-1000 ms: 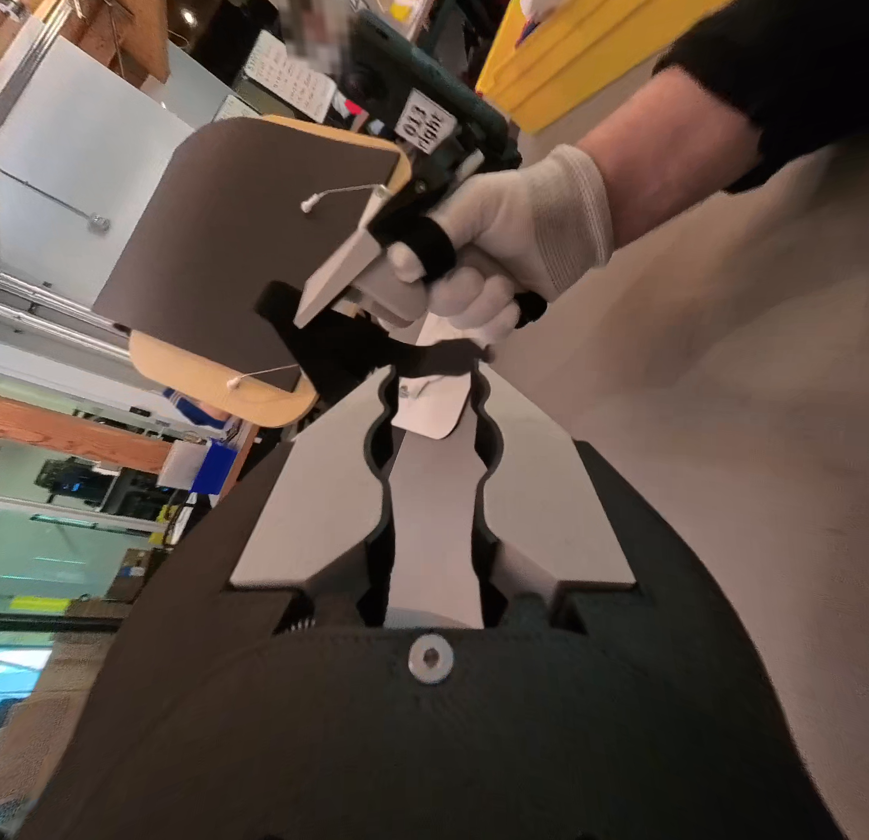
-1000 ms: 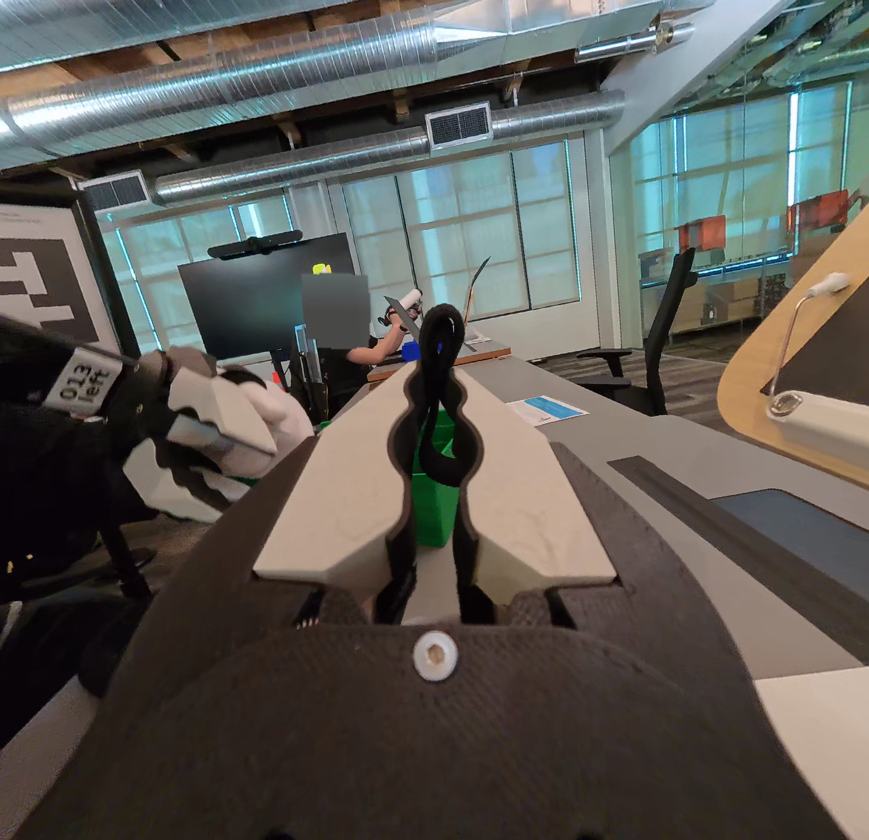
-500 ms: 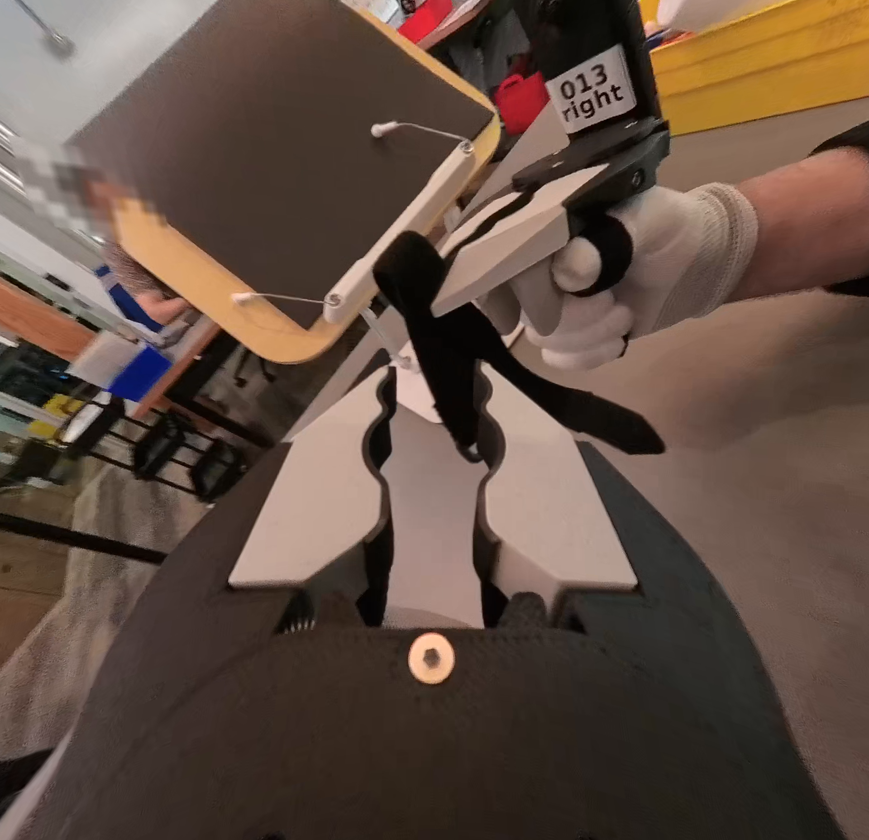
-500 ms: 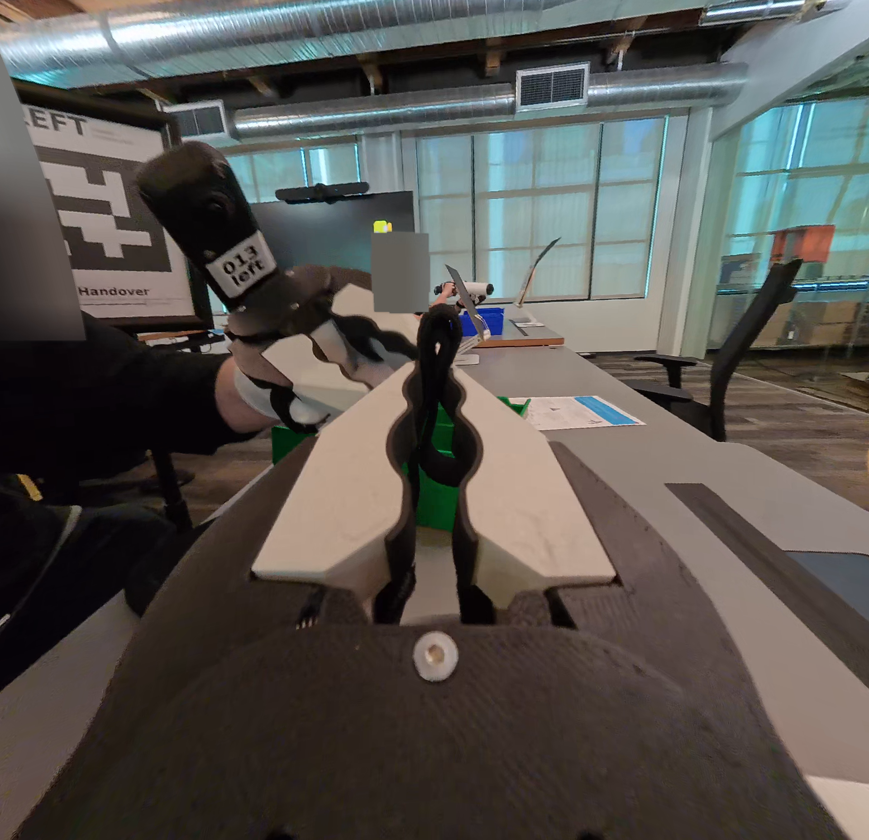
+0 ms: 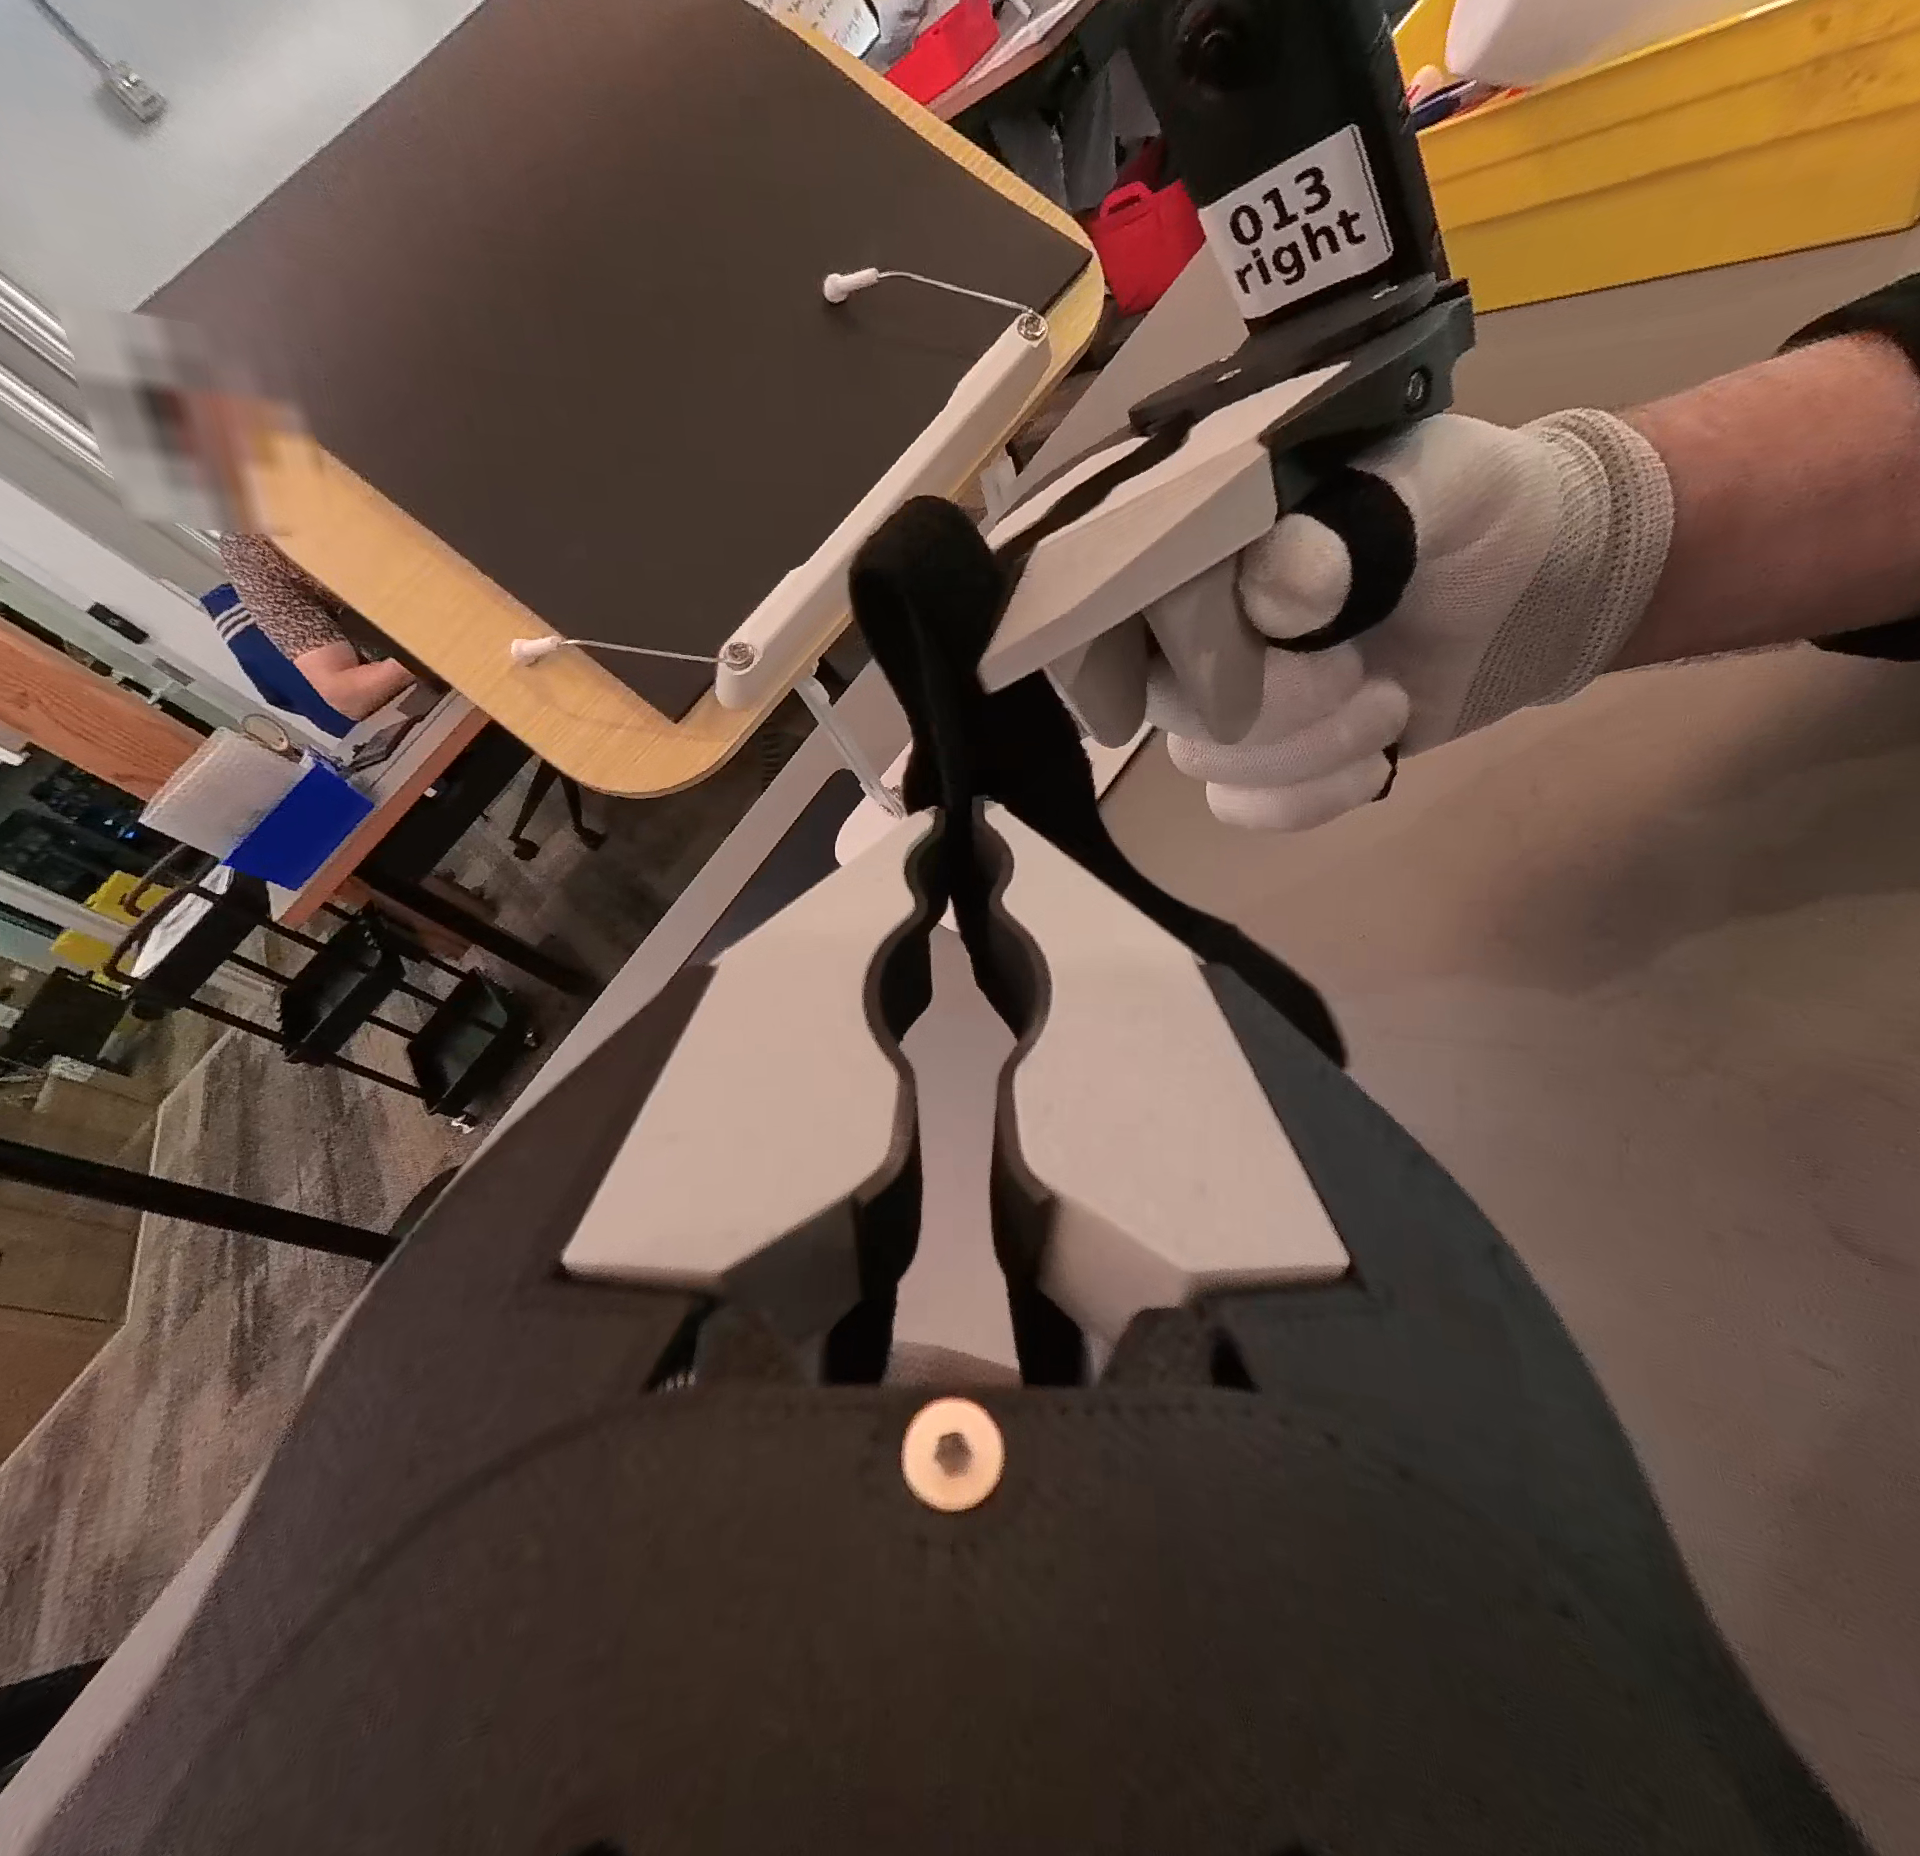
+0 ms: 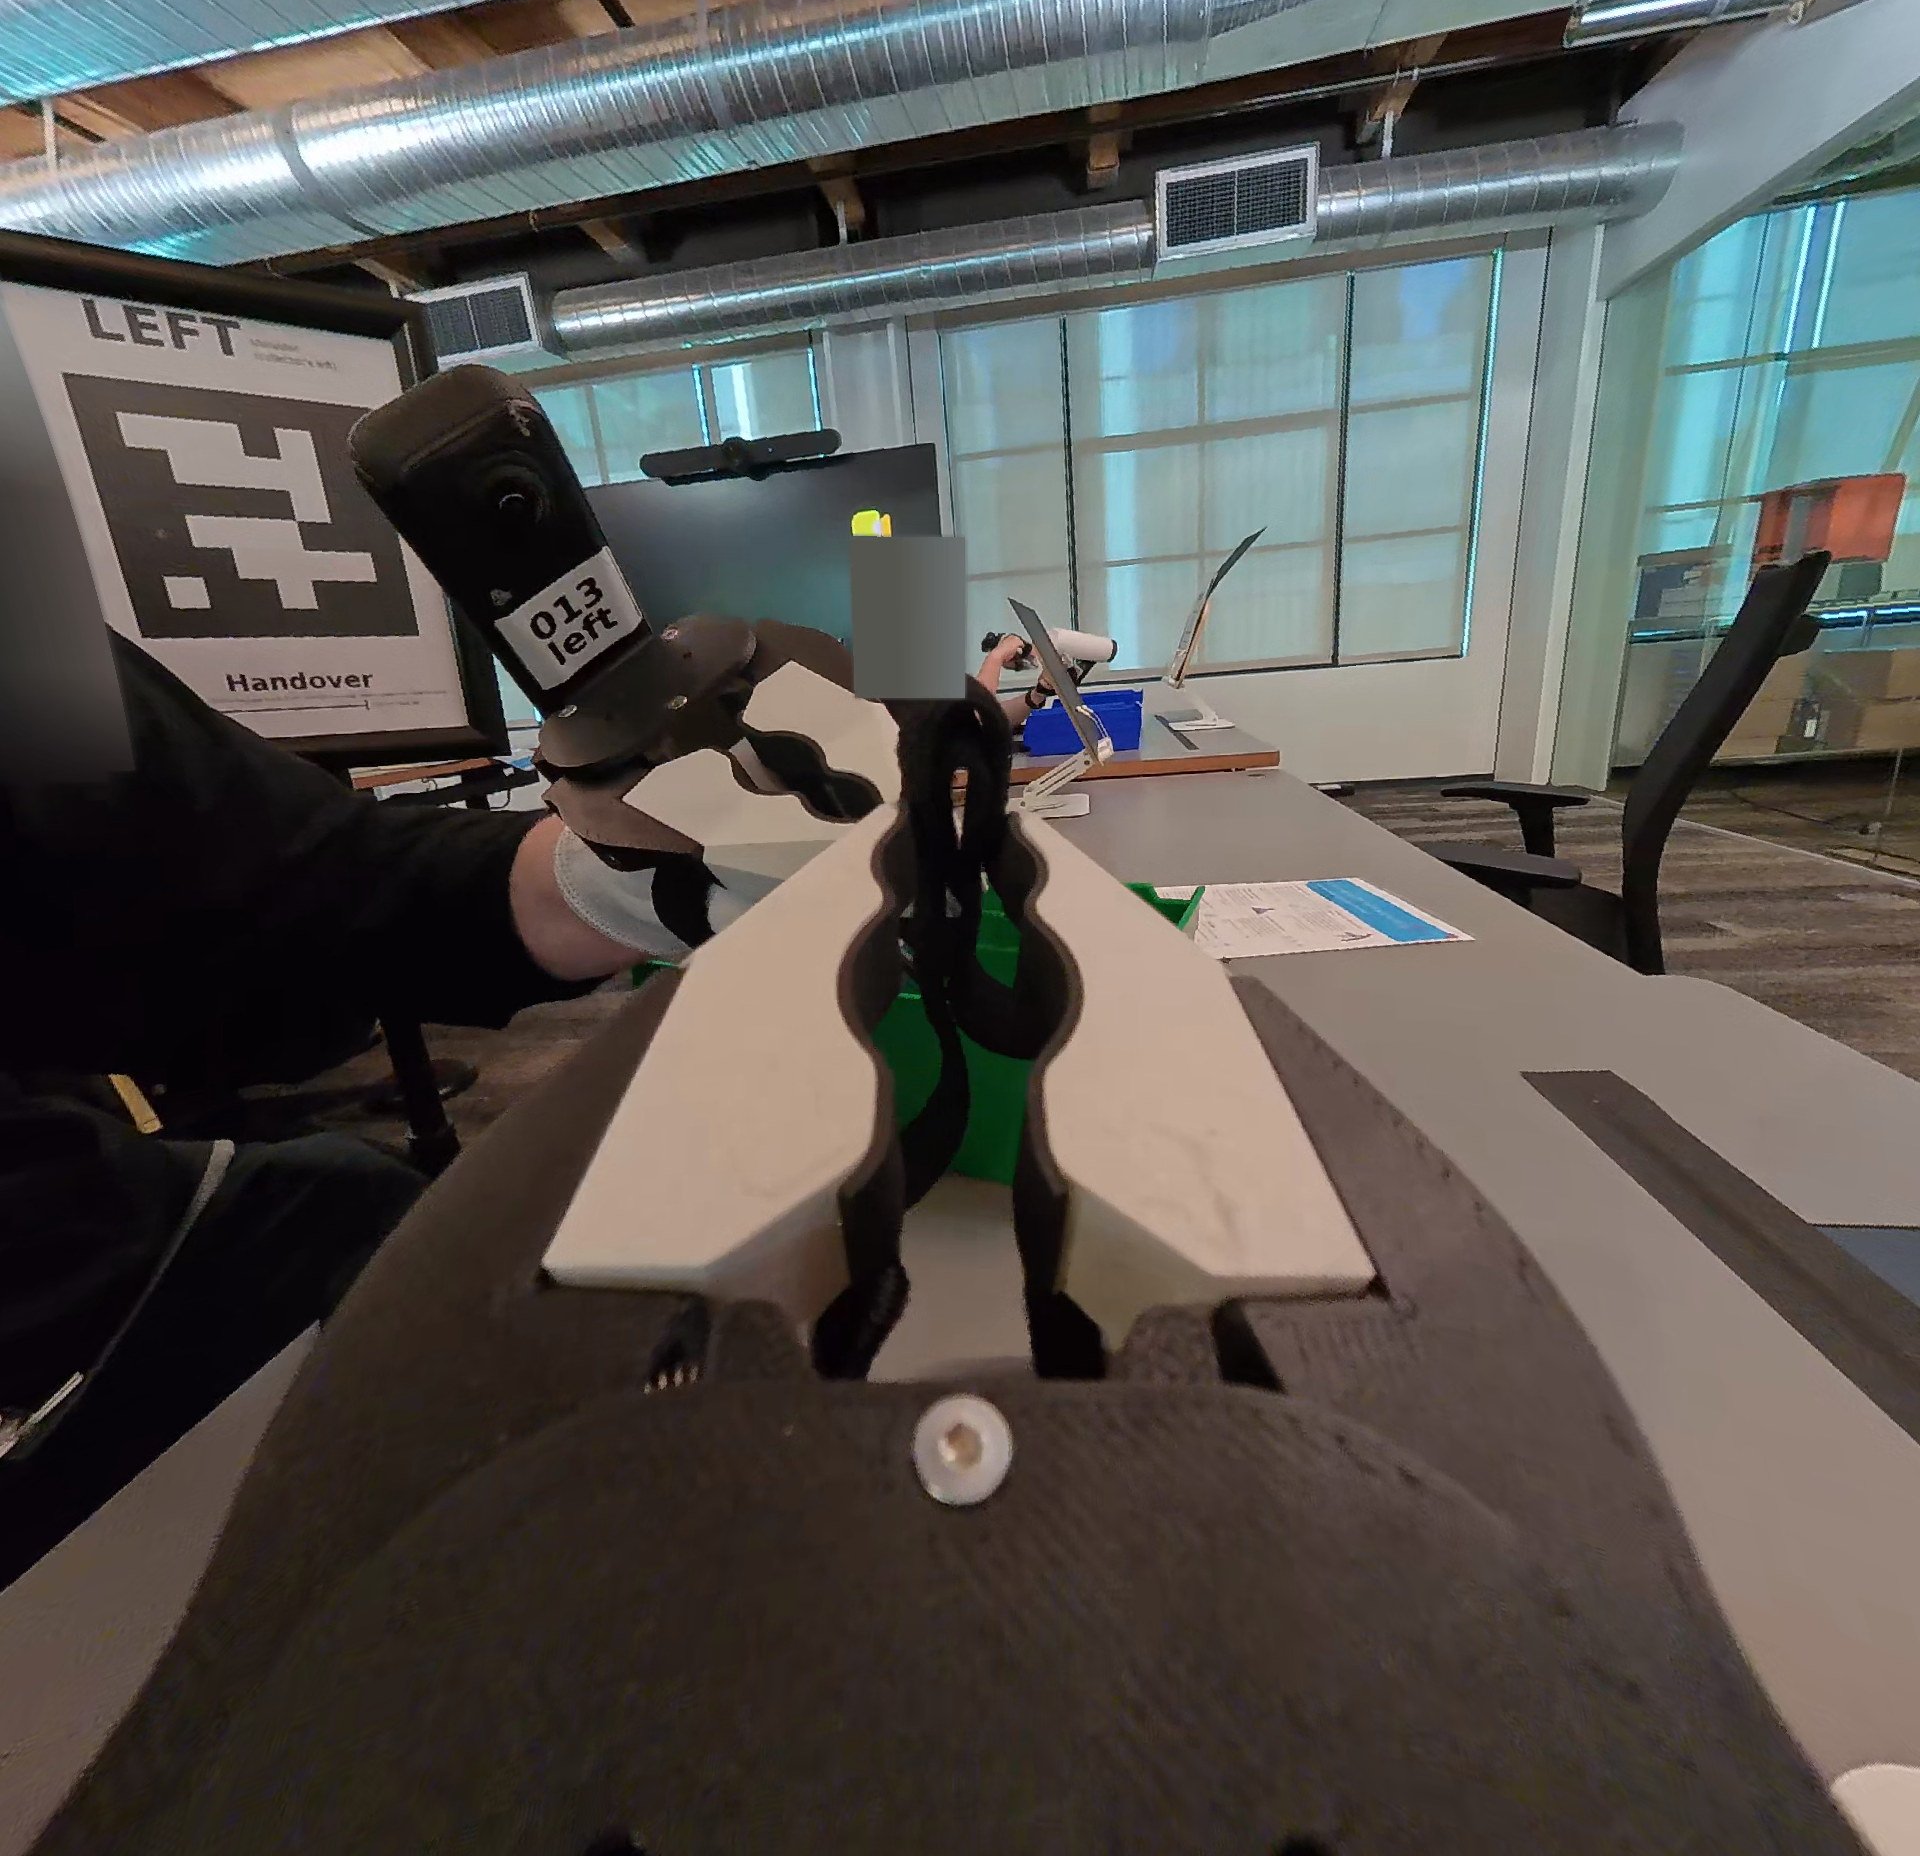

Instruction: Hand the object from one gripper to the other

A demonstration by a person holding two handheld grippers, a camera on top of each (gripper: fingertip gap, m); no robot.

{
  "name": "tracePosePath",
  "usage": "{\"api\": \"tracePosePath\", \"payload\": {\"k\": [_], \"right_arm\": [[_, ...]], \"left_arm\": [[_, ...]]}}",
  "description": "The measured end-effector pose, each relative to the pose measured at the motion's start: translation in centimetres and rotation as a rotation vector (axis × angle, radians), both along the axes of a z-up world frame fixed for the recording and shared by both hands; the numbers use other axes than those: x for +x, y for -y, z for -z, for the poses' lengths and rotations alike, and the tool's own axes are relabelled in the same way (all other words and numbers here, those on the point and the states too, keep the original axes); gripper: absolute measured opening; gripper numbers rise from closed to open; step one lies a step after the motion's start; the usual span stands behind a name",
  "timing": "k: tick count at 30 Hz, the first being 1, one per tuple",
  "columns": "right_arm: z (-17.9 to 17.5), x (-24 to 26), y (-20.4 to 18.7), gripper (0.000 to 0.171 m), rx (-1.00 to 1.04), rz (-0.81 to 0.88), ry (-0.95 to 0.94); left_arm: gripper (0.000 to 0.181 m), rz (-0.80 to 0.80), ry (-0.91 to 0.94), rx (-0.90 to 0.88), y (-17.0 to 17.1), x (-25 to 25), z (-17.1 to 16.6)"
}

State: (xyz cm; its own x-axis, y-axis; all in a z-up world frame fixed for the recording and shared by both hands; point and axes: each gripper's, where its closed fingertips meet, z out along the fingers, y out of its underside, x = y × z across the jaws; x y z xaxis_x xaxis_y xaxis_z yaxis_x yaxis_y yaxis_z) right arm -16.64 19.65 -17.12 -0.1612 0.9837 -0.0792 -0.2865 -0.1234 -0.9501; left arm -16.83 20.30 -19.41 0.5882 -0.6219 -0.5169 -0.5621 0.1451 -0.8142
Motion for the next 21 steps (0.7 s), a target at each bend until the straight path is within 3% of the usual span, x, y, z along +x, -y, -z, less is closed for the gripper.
{"api": "tracePosePath", "payload": {"k": [7,13,21], "right_arm": [[-0.2,0.1,0.2,0.011,-0.005,-0.015,-0.009],[0.0,-0.1,0.2,0.009,-0.031,-0.031,0.008],[-0.1,0.1,0.4,0.006,-0.057,-0.07,-0.003]], "left_arm": [[0.0,-0.022,0.061,0.028,-0.5,-0.3,-0.9],[0.0,-0.082,-0.033,0.176,-1.3,-1.0,-2.2],[0.0,-0.098,-0.034,0.206,-1.7,-0.8,-2.6]]}}
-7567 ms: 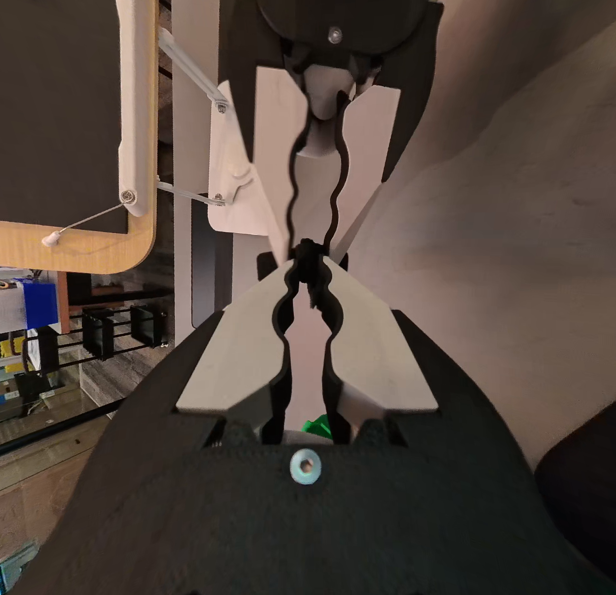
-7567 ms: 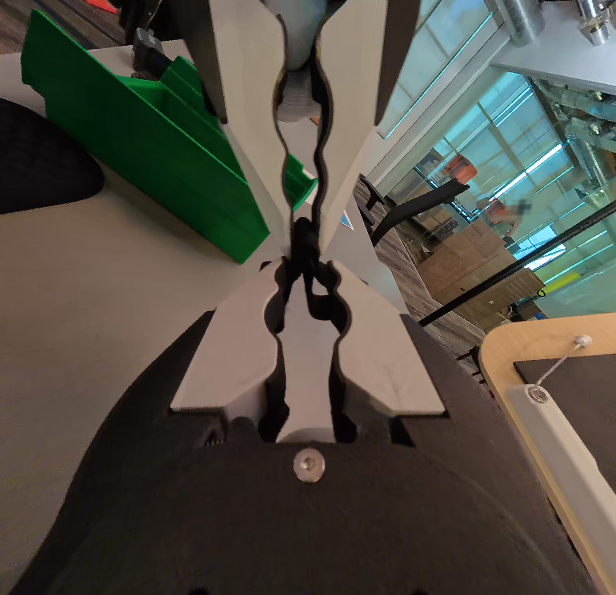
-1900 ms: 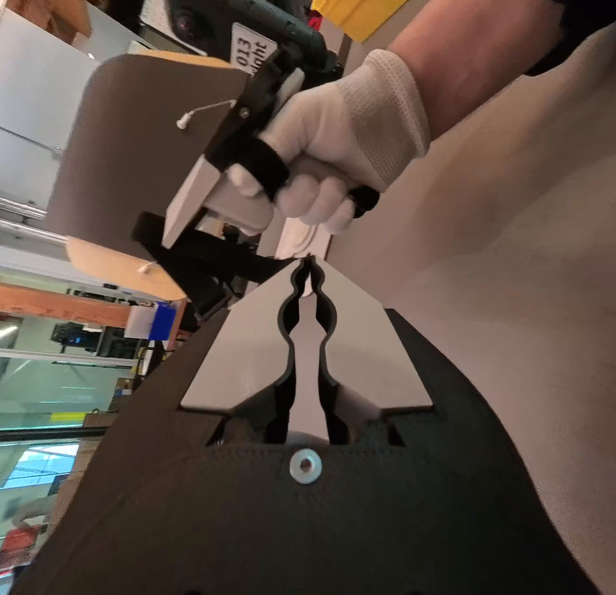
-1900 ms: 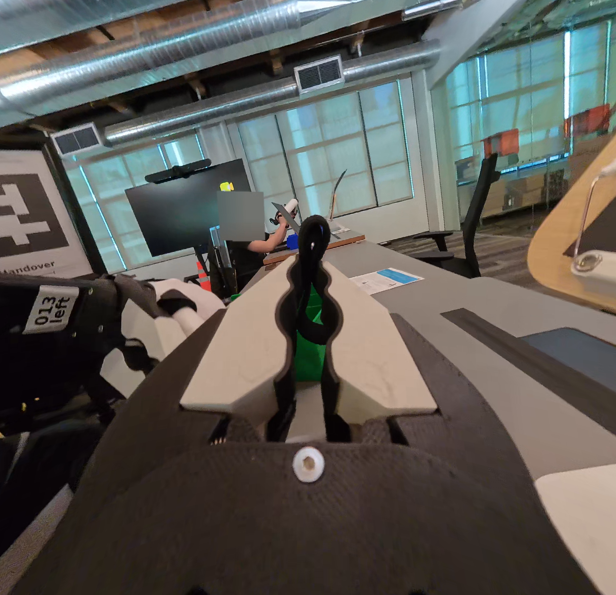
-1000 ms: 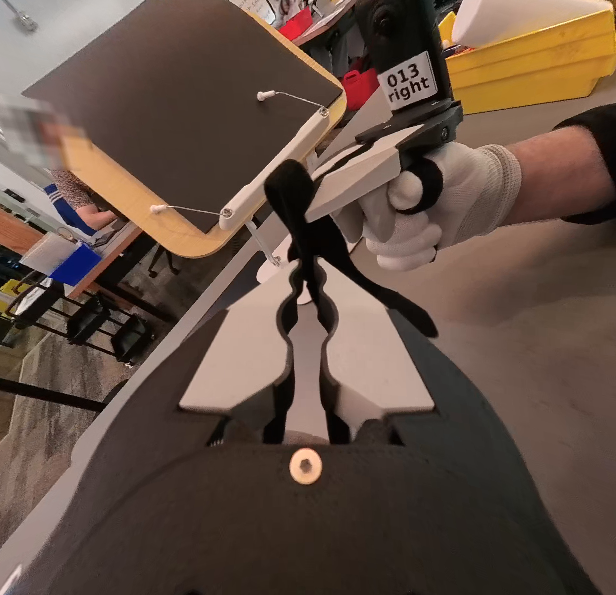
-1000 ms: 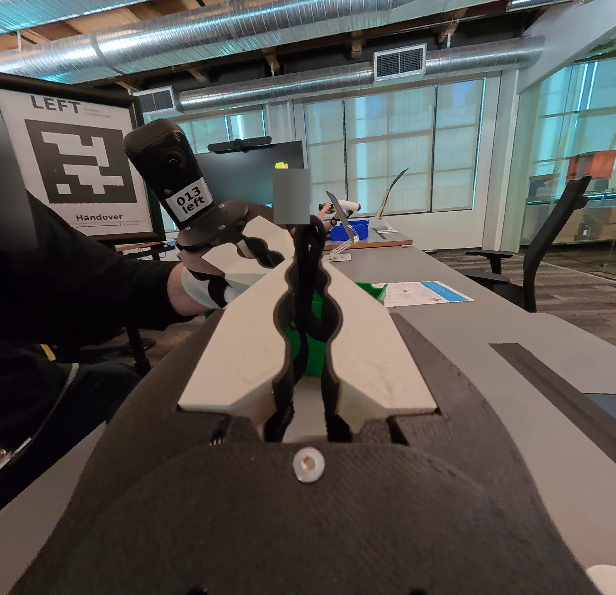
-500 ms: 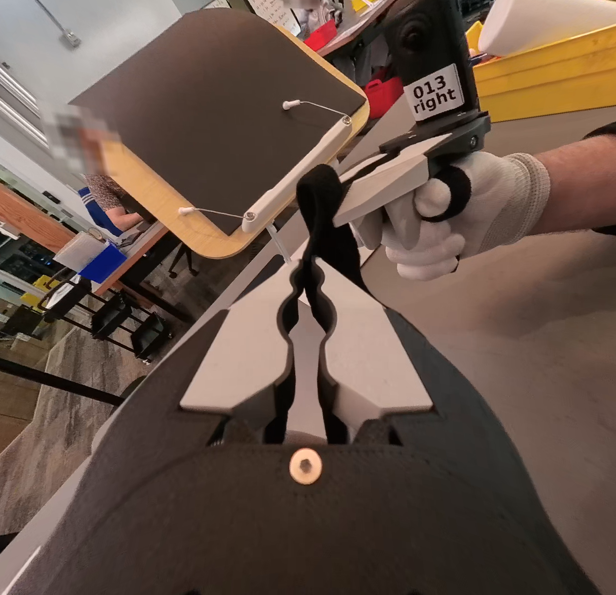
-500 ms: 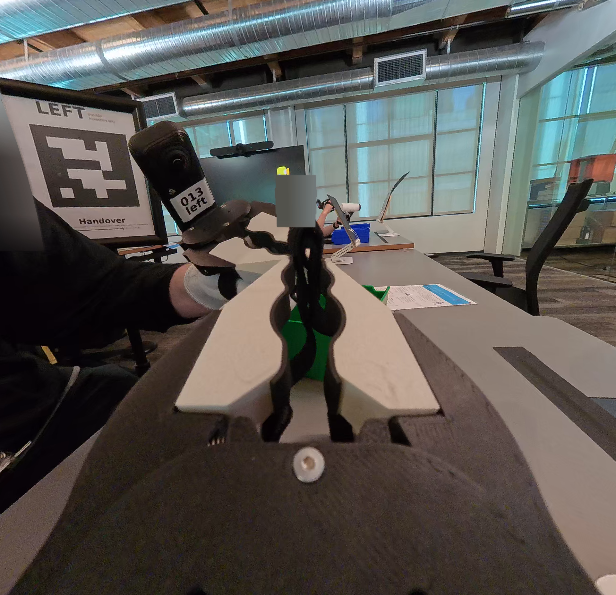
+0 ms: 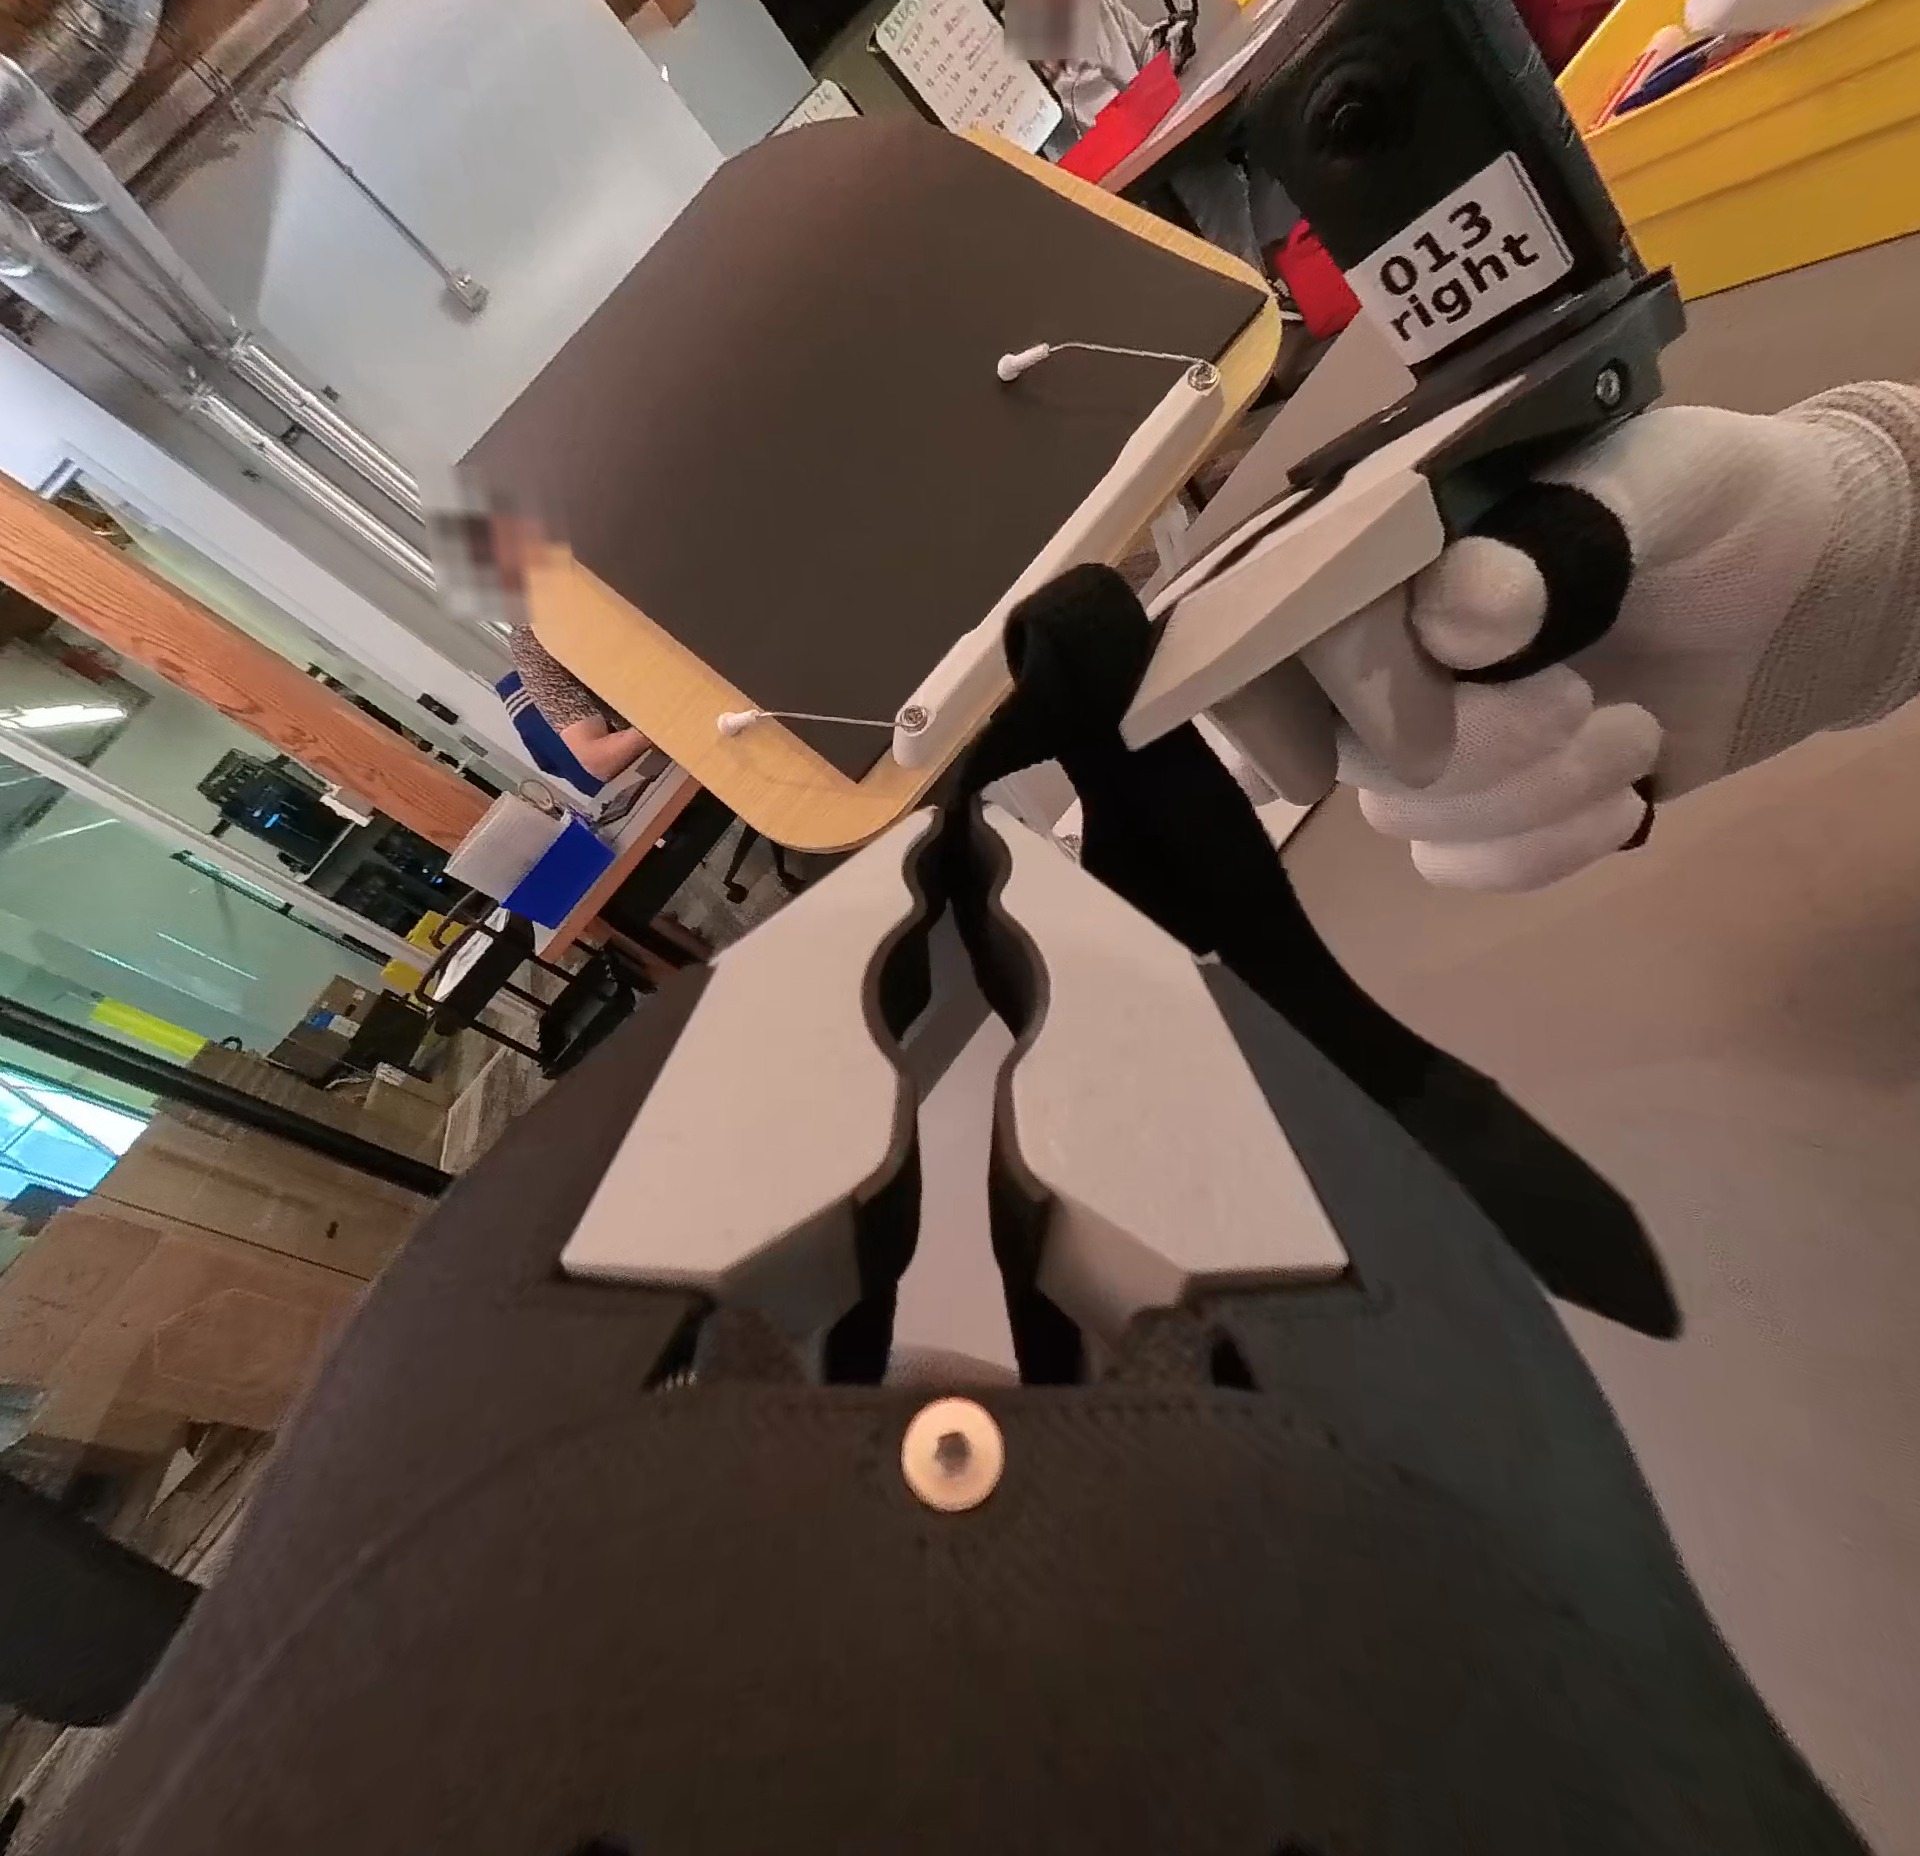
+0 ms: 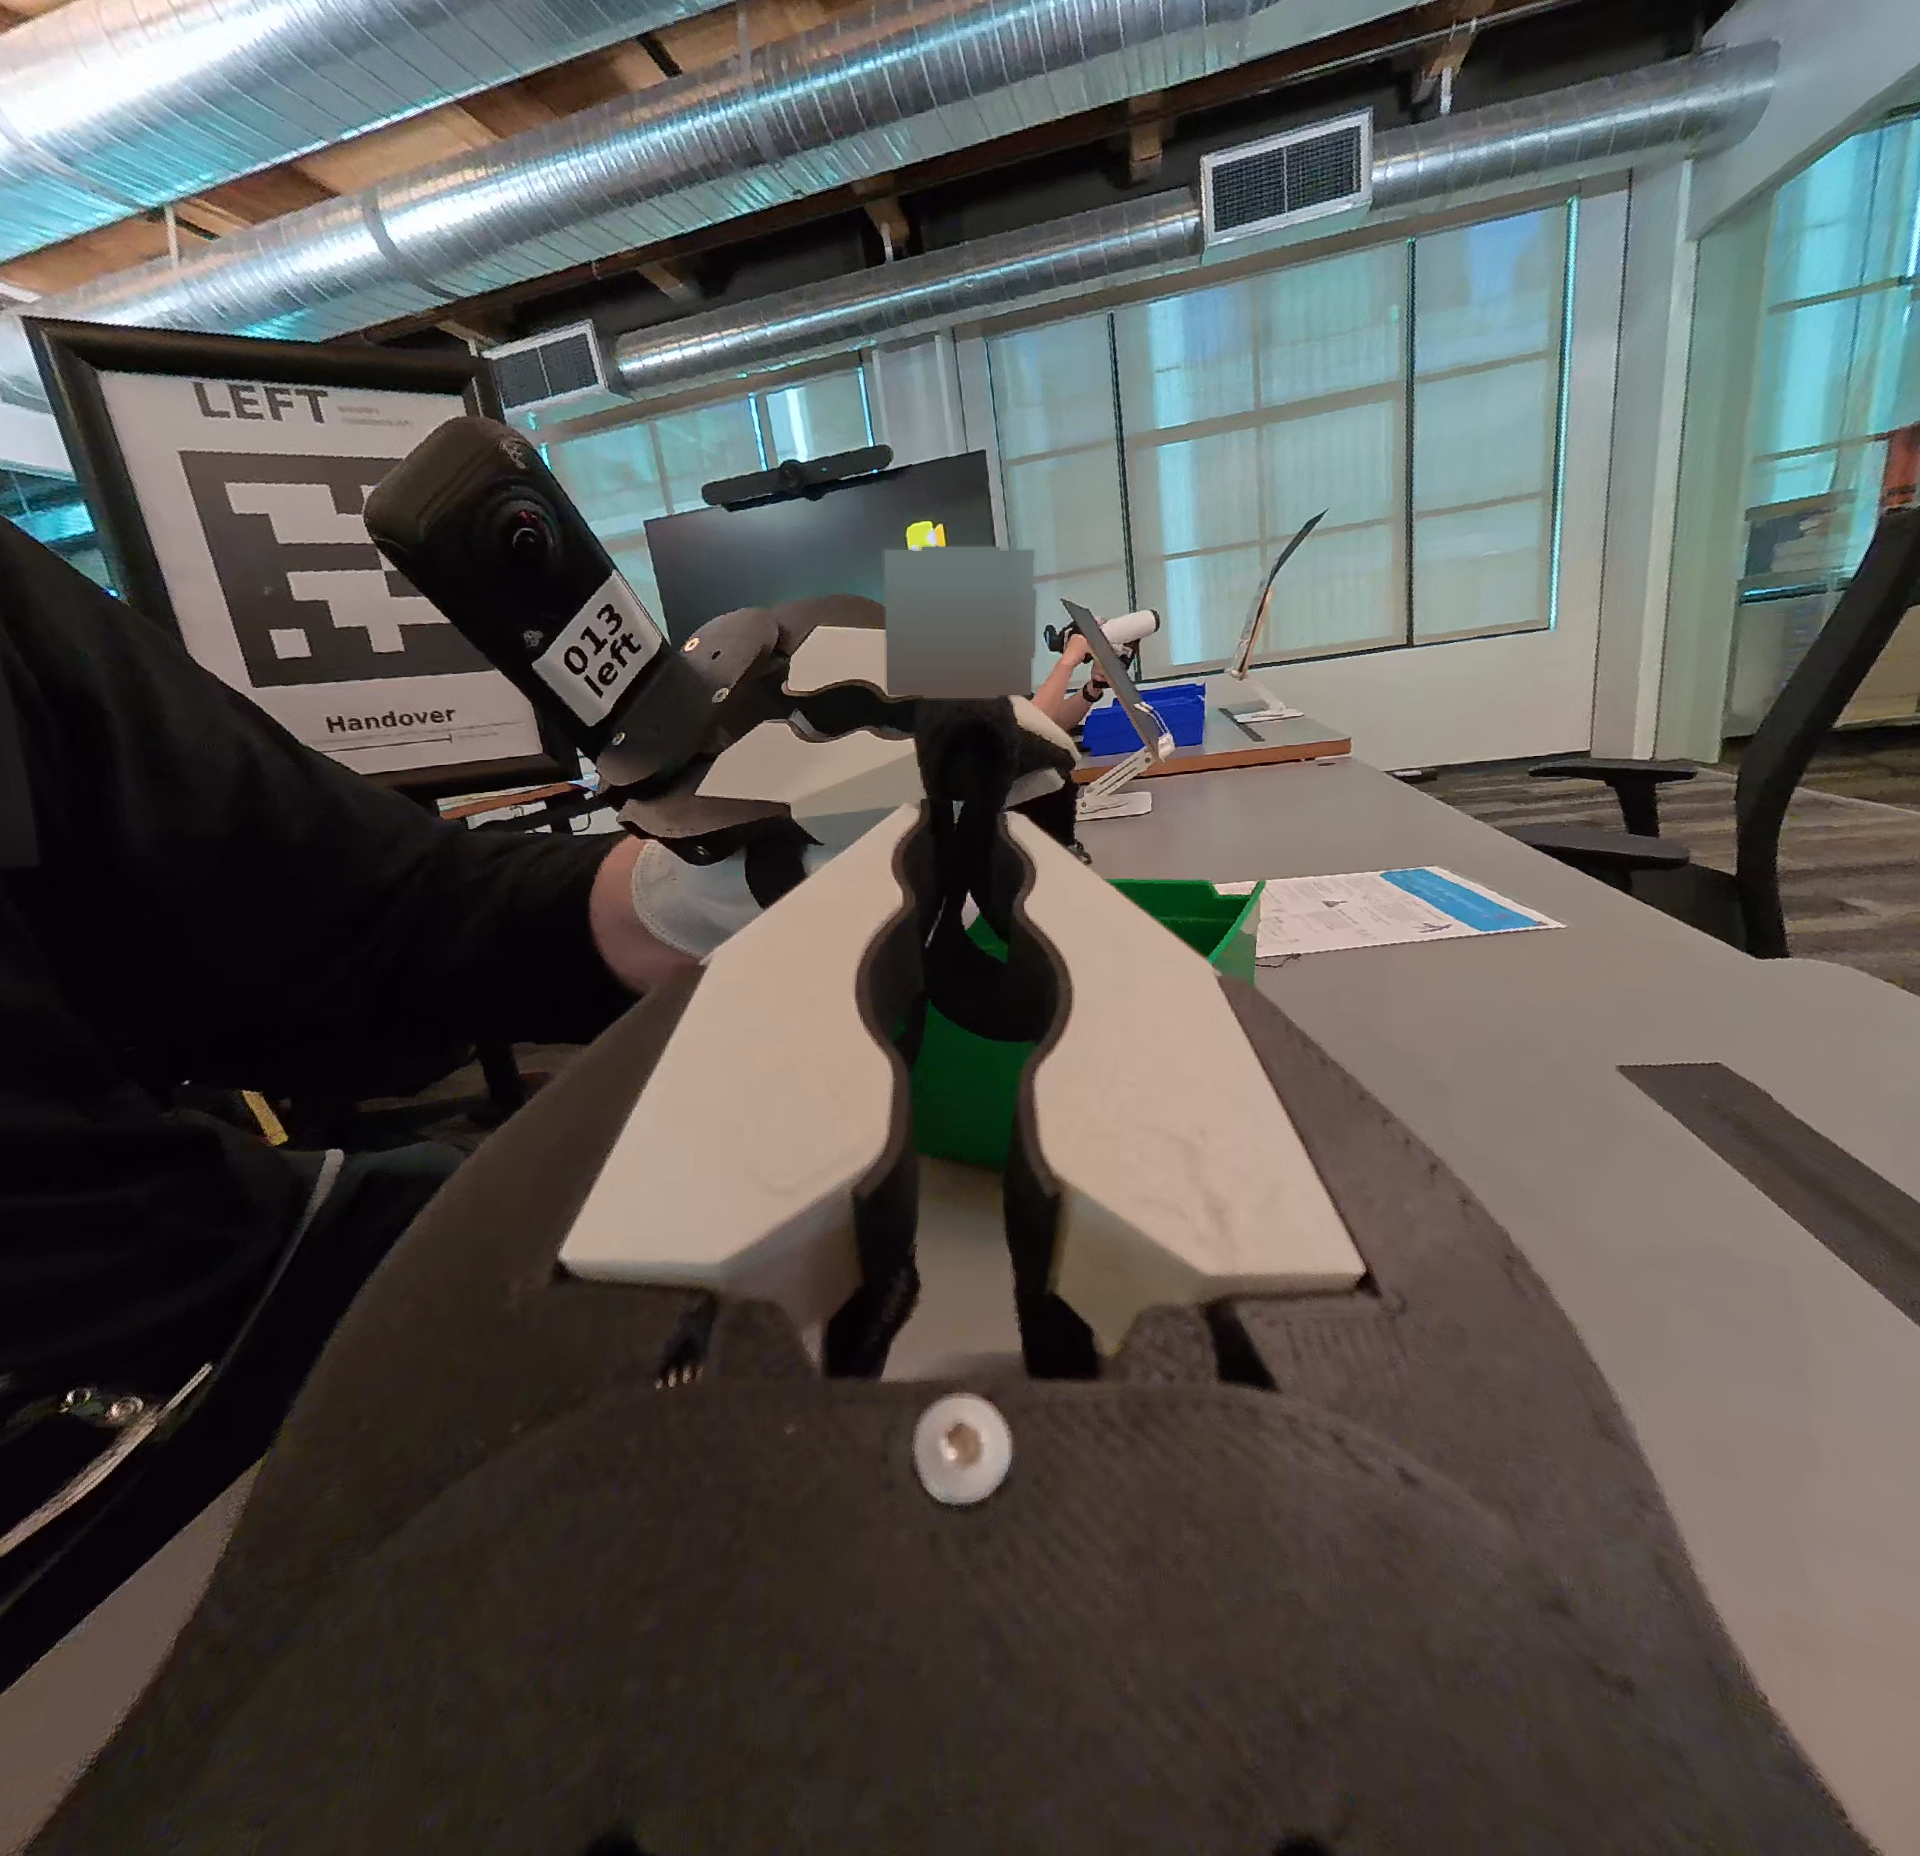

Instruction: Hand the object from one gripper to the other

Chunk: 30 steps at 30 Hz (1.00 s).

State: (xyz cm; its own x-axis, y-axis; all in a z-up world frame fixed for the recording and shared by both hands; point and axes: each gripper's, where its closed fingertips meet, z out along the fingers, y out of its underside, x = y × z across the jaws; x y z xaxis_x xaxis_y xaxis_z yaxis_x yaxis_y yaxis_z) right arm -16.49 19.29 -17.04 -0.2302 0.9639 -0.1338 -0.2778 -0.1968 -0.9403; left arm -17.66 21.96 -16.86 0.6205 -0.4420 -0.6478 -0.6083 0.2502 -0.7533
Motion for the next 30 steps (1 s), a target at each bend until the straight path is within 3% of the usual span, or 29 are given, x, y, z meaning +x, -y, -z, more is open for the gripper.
{"api": "tracePosePath", "payload": {"k": [5,10,19,30], "right_arm": [[-0.2,0.3,-0.6,0.006,0.035,0.049,0.003],[0.2,0.0,-0.1,0.006,-0.054,-0.044,0.003],[0.1,-0.1,-1.2,0.011,-0.009,0.075,-0.006],[-0.4,0.0,-0.6,0.007,-0.006,0.063,-0.037]], "left_arm": [[0.0,0.014,-0.004,-0.062,0.3,0.1,0.8],[0.0,-0.018,-0.013,-0.039,-0.1,-0.2,0.8],[0.0,0.05,0.123,-0.171,0.3,0.7,2.4],[0.0,0.194,0.269,-0.298,1.3,2.5,2.5]]}}
